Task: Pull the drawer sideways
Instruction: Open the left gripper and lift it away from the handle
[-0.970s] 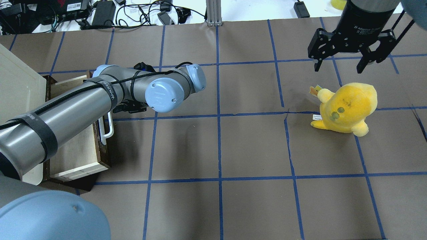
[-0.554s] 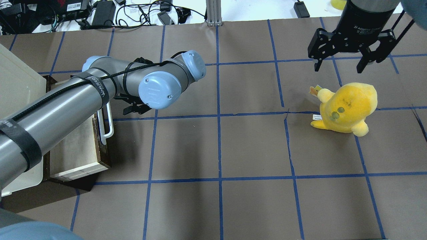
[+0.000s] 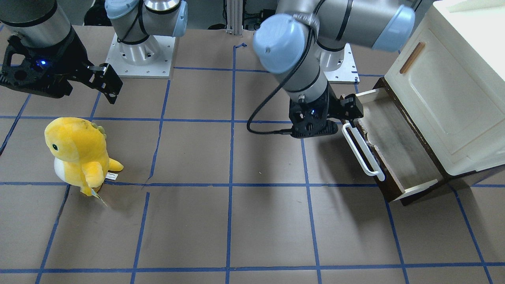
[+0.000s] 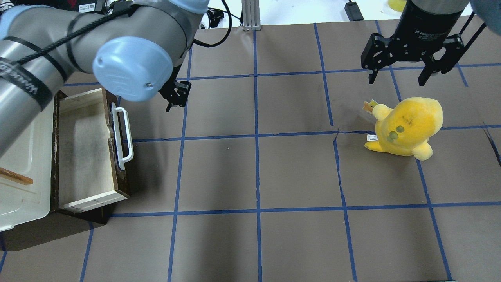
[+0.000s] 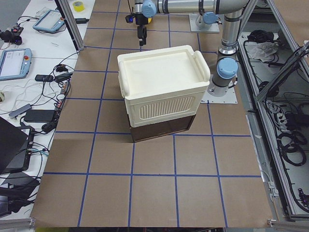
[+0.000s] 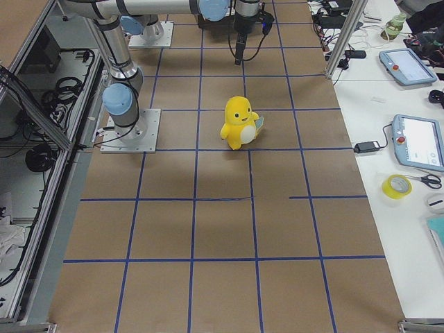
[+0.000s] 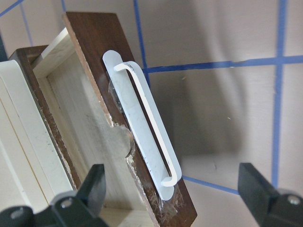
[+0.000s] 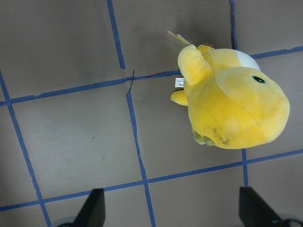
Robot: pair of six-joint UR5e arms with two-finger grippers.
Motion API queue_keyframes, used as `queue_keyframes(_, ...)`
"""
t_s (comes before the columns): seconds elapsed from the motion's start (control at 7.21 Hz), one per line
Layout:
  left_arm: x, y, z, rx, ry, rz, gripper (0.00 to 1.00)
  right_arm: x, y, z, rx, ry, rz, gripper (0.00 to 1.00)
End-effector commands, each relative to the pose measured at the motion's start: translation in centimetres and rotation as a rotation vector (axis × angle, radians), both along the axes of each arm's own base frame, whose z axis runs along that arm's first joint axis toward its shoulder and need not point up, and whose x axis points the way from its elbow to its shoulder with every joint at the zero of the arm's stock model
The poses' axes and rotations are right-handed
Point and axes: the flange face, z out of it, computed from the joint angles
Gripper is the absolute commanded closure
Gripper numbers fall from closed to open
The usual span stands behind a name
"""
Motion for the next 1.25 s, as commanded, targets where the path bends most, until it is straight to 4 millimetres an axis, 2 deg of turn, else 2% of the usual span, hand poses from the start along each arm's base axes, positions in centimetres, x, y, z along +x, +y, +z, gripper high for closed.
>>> queue_keyframes(0.0, 3.0, 2.8, 6.8, -0.065, 0.299, 0.041, 0.00, 0.0, 0.0, 0.0, 0.000, 0.000, 0.000, 0.00)
queue_keyframes(0.14, 4.4, 3.7, 8.4, -0.087, 0.345, 0.041, 0.00, 0.0, 0.0, 0.0, 0.000, 0.000, 0.000, 0.00)
queue_keyframes(0.42, 6.4, 3.5, 9.0, -0.094, 0.452, 0.078, 0.00, 0.0, 0.0, 0.0, 0.000, 0.000, 0.000, 0.00)
queue_keyframes(0.83, 6.6, 4.7, 10.4, -0.117, 0.453, 0.062, 0.00, 0.0, 0.0, 0.0, 0.000, 0.000, 0.000, 0.00)
queue_keyframes(1.11, 6.4, 4.9, 10.3, -0.113, 0.456, 0.057, 0.00, 0.0, 0.0, 0.0, 0.000, 0.000, 0.000, 0.00)
